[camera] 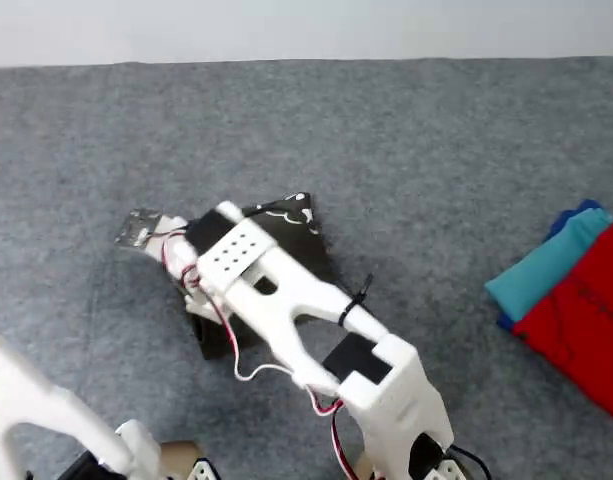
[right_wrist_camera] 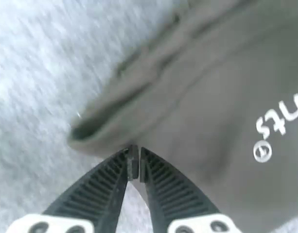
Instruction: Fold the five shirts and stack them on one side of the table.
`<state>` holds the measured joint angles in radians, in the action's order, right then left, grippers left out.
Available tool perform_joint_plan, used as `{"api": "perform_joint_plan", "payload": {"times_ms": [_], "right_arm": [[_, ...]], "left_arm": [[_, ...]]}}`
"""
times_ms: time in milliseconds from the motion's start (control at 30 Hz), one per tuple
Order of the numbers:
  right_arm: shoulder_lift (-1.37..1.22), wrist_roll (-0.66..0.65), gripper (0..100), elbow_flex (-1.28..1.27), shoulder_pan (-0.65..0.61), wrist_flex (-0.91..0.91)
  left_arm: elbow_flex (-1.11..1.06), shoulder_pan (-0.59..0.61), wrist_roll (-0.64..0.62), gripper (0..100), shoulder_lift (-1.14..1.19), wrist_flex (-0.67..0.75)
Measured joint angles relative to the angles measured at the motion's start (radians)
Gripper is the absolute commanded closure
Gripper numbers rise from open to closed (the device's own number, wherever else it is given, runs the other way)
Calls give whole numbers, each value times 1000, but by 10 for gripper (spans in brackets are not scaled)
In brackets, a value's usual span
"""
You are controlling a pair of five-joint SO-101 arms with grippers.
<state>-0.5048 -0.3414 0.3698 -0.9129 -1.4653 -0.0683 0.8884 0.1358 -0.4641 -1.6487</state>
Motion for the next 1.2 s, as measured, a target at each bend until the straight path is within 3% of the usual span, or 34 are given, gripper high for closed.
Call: {"api": "perform_joint_plan", "payload": {"times_ms": [267,600,867,1033,1200], "right_arm": [[-163,23,988,0,-55,38],[-55,18,988,135,-32,18],[-91,-32,988,189,115,334],[-230,-34,982,189,123,520],[-247,-34,857,189,127,557]], "left_arm": [[0,0,0,991,0,0],[0,0,0,991,0,0],[0,0,0,991,0,0],[0,0,0,991,0,0],[0,0,0,991,0,0]]}}
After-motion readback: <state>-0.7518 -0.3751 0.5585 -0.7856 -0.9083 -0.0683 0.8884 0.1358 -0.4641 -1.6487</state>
